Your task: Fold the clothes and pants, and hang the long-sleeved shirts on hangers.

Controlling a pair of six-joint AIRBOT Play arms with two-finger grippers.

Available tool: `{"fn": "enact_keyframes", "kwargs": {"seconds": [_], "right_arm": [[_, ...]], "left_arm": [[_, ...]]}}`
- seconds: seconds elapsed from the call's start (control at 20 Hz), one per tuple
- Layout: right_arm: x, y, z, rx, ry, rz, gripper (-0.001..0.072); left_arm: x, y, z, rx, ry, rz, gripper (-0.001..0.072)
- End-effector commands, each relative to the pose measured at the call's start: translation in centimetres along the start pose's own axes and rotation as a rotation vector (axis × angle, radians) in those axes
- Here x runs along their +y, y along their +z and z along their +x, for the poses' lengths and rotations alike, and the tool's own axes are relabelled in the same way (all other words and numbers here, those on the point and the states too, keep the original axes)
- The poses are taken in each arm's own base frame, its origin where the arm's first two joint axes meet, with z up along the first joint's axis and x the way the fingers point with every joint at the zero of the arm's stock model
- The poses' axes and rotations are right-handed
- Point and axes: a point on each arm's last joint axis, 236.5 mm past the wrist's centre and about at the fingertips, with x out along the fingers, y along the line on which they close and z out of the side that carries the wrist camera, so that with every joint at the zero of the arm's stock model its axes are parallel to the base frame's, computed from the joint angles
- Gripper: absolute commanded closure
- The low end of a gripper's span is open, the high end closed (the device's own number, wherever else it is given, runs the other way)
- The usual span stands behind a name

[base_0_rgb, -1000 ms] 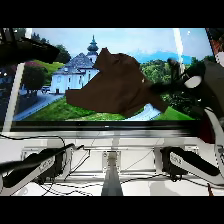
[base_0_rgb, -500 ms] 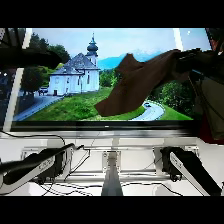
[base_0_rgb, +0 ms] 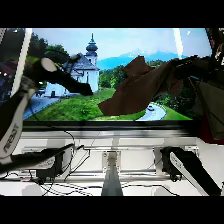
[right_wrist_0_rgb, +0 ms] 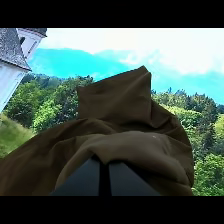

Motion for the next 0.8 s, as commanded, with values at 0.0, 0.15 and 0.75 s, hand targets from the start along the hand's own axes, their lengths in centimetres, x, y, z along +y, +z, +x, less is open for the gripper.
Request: {"fn": "enact_keyframes", "kwargs": {"seconds": [0.0,0.15,0.75], "right_arm": [[0.1,-0.3,0.1,0.01,0.003,0.001,0.0699],[0.1,-0.3,0.1,0.009,0.003,0.001,0.0699],[-0.4,0.6,0.1,-0.025,-0.017,-0.002,0.0699]], "left_arm": [[-0.3,-1.6,4.9,0.115,-0.033,0.0,0.0014],[0.3,-2.2,6.1,0.151,-0.04,-0.019,0.0158],[-3.7,-1.2,8.2,0.14,-0.149,0.035,0.0691]]}}
